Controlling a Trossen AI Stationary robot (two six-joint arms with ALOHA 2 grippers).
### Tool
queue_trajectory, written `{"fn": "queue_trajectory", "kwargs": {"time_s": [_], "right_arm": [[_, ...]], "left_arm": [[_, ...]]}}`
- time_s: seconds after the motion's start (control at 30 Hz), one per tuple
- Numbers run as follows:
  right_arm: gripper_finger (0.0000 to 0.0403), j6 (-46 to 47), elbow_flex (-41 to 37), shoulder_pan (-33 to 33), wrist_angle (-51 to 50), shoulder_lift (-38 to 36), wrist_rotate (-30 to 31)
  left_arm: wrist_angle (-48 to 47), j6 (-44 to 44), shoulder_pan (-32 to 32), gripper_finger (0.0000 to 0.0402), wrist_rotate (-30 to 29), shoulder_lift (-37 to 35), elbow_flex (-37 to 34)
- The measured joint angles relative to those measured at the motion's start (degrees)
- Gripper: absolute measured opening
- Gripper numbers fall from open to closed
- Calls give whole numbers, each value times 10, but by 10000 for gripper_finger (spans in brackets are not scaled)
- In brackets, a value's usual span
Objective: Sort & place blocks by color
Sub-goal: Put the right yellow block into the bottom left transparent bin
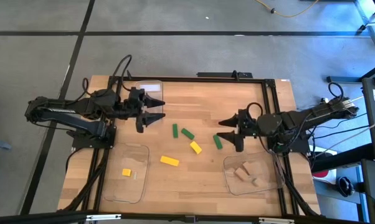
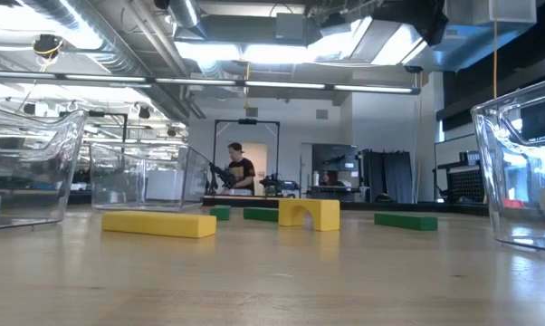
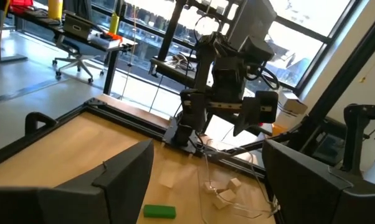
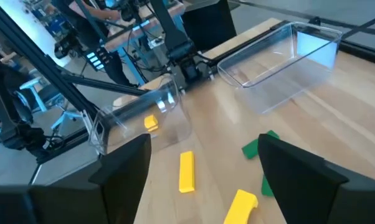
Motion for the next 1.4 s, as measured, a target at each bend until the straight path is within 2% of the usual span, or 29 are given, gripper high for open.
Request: {"fn": "queue_trajectory", "kwargs": {"time_s": [0.1,0.2,0.37,0.57,0.77,0.93,1.17,1.4], "right_arm": [[296,3,0,0,-1,3,0],[296,50,8,-11,-8,33,-8],[296,75,92,-21,-102,194,-54],[296,106,201,-21,-180,384,-29],[296,108,268,-20,-238,507,-25],[296,110,284,-23,-234,555,-13],[296,123,284,-28,-239,570,2],[296,144,284,-27,-246,585,-40]], "left_arm": [[0,0,0,292,0,0,0],[0,0,0,292,-11,0,0],[3,0,0,292,-16,0,0],[2,0,0,292,-16,1,0],[2,0,0,292,-16,1,0],[2,-2,0,292,-16,1,0],[2,-5,0,292,-19,1,0],[4,-11,0,292,-45,1,0]]}}
